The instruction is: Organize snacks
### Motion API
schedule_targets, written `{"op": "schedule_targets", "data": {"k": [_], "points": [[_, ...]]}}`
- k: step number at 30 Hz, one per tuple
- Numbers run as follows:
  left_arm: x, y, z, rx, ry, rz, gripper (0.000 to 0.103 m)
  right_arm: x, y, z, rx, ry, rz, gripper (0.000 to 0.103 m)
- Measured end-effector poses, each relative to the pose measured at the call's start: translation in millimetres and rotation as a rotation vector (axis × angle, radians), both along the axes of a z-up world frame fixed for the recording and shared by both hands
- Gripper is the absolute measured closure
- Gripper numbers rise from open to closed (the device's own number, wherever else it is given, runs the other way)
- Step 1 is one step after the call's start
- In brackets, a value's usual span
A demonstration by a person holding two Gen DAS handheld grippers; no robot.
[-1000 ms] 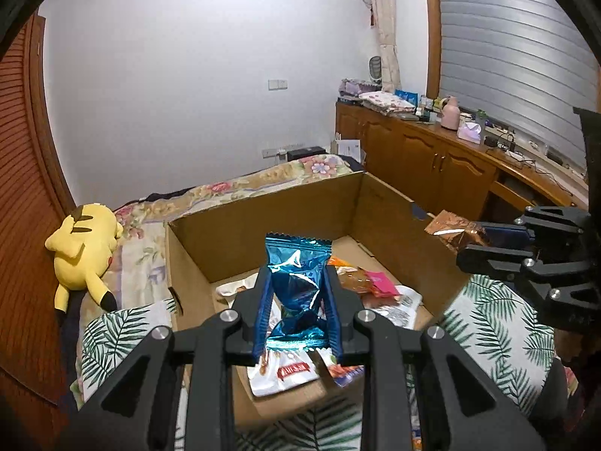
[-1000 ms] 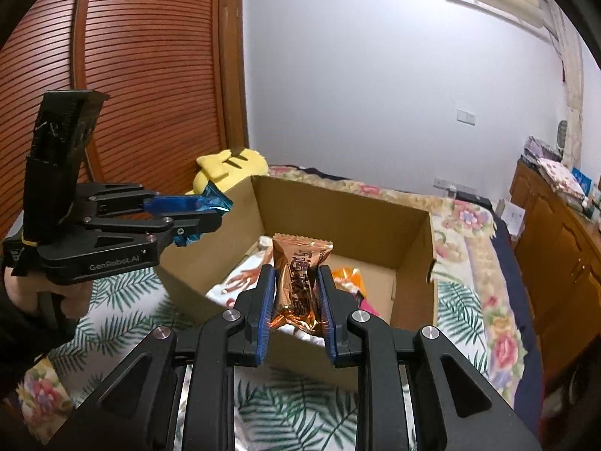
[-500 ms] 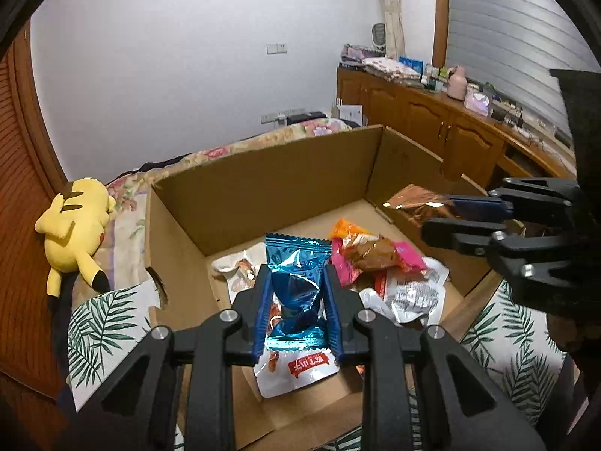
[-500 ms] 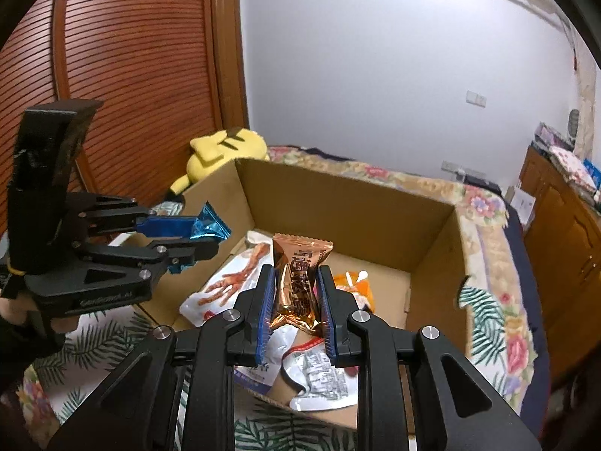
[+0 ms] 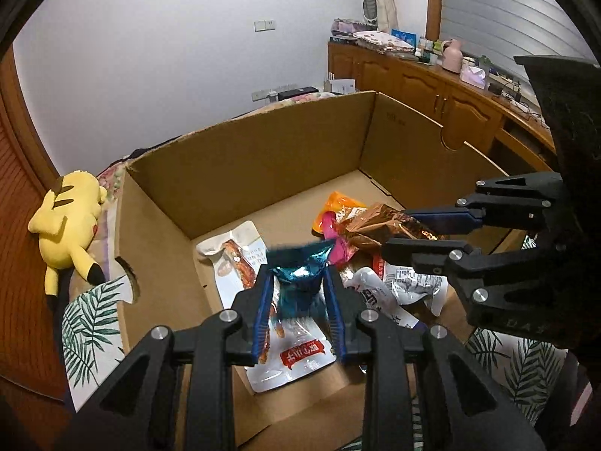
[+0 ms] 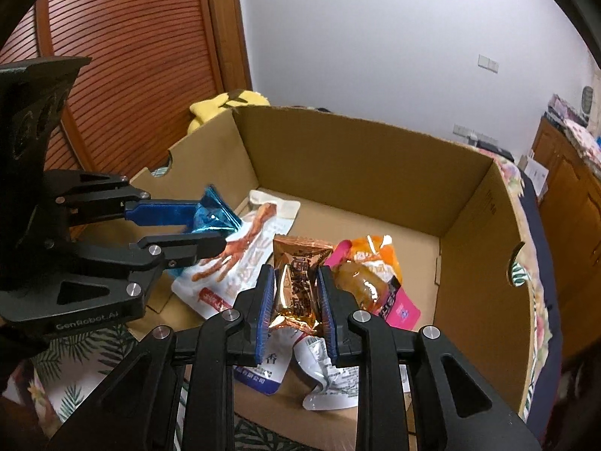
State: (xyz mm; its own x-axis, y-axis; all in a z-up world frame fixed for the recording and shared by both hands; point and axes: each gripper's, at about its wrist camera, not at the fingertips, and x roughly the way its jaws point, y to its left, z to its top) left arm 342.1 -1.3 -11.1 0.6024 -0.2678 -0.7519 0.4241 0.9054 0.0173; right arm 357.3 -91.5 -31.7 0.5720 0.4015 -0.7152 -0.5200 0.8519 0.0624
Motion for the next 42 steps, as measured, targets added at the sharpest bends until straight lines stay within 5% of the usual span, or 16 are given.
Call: {"op": "schedule_targets", "data": {"k": [21,33,42], "points": [[-11,9,8,-0.024,-0.028,0.019,0.066,-11,-8,7,0.045,-0.025,-0.045,0.068],[-67,27,39,-0.066,-0.111,0.025,0.062,-85,-16,47,0.109,-0.124,-0.066,0.068],[-116,37,38,-0.088,-0.126,0.032,0.06,-141,-13,38,0.104,-0.121,-0.074,0.067]]}}
